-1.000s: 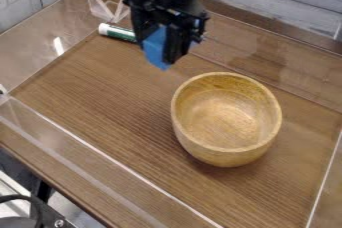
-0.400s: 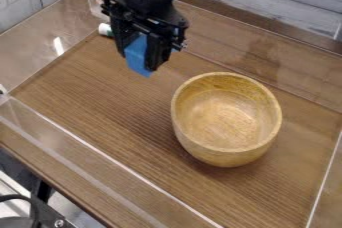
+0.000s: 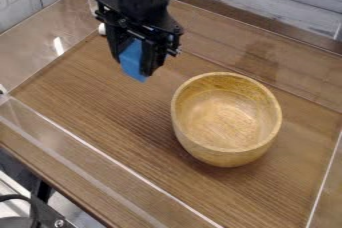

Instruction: Remove the blue block from inside the brown bowl and put it on the table

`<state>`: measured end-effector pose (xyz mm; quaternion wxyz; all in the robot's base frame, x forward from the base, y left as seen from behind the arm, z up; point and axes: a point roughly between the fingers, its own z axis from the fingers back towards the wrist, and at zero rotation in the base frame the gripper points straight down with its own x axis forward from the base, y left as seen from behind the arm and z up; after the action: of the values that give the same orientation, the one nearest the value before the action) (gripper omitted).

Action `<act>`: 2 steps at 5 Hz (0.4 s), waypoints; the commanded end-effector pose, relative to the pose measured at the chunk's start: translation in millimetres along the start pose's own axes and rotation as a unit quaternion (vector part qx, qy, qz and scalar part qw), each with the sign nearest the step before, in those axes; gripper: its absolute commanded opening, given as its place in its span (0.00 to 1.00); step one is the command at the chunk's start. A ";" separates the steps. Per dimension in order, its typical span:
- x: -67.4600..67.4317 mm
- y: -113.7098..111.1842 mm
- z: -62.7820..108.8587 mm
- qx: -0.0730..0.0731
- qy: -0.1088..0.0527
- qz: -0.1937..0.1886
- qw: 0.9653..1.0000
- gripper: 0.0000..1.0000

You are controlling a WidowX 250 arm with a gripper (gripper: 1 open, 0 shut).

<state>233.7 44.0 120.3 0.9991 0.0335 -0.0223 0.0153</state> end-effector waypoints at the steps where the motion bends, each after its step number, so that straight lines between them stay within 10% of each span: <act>1: 2.6 6.4 9.3 0.009 -0.027 0.013 1.000 0.00; 2: 0.7 8.3 4.3 0.012 -0.023 0.017 1.000 0.00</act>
<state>230.3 48.3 113.7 0.9987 0.0393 -0.0216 0.0254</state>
